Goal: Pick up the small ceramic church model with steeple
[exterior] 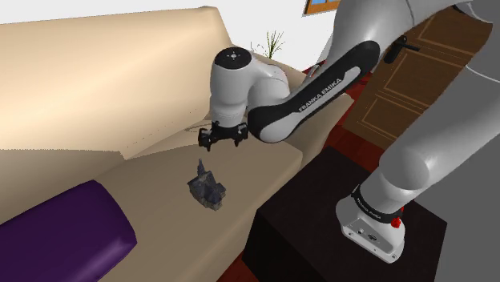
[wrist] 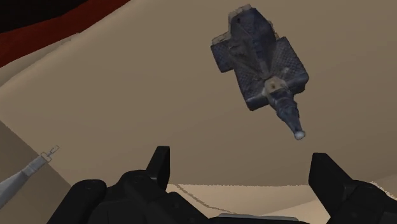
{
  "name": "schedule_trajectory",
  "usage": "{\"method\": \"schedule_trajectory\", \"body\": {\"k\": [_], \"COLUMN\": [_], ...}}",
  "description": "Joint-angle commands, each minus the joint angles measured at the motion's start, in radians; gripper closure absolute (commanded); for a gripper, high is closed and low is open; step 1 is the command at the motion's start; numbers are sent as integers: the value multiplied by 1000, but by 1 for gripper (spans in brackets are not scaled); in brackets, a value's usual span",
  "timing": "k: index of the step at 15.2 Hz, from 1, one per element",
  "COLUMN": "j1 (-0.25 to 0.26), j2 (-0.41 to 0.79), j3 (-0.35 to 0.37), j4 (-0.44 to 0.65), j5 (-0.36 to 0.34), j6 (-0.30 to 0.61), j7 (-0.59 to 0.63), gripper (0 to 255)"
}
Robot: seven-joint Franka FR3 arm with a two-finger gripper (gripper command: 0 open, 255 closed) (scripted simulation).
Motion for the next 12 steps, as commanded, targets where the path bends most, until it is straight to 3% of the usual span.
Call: {"method": "schedule_trajectory", "body": {"k": [1,3,6,8,12], "j1": [20,89,186,236,261], "j2": [120,227,363,435,481], "j3": [-19,-82,-168,-212,-245], "j4": [62,135,249,317,329], "j5": [-192,-323,-454,-506,-557], "j6": [-8,-28,-56,-71,-51], "j7": [193,331,483,550,592], "gripper": [0,0,0,0,0]}}
